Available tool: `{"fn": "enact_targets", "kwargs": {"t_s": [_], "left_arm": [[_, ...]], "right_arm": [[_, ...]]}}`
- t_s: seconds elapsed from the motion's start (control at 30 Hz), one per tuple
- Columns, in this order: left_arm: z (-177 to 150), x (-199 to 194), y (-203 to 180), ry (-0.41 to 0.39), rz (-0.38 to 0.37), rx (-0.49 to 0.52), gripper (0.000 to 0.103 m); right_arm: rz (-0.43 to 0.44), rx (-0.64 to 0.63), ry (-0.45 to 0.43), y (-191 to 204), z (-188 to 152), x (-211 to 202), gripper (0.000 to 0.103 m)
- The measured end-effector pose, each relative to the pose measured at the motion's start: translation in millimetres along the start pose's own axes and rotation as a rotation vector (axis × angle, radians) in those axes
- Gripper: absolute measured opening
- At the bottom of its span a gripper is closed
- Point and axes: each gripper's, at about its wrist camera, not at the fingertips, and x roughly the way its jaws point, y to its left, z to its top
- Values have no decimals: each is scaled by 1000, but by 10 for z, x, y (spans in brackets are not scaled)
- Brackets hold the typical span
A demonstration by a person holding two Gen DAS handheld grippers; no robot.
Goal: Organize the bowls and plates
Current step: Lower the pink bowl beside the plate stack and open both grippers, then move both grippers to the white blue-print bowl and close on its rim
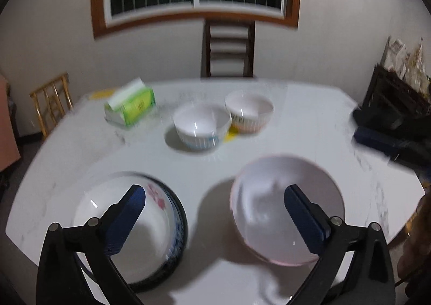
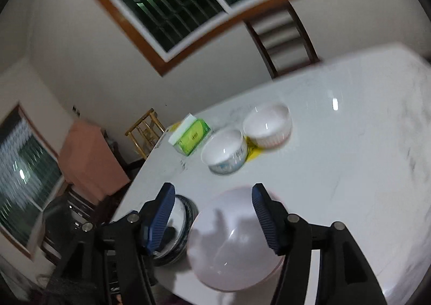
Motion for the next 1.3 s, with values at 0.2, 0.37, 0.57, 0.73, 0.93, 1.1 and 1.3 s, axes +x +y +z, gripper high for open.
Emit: {"fn": "enact_targets", "kwargs": {"t_s": [0.2, 0.37, 0.57, 0.73, 0.93, 1.1, 1.3], "left_arm": [[74, 30, 105, 15, -26, -5, 102], [94, 32, 127, 6, 6, 21, 102], [94, 13, 118, -18, 10, 54, 102], [106, -3, 176, -31, -13, 41, 102], [199, 116, 387, 78, -60, -26, 100], [357, 165, 570, 109, -32, -44, 99], [594, 276, 763, 134, 0, -57, 99]], "right_arm": [[25, -22, -59, 98, 30, -96, 61], [11, -72, -9, 216, 77, -60, 61], [45, -8, 63, 167, 86, 49, 61], [59, 6, 107, 214, 86, 130, 61], [24, 105, 163, 142, 218, 278, 61], [1, 118, 205, 204, 345, 443, 61], [-37, 166, 245, 239, 520, 707, 61]]}}
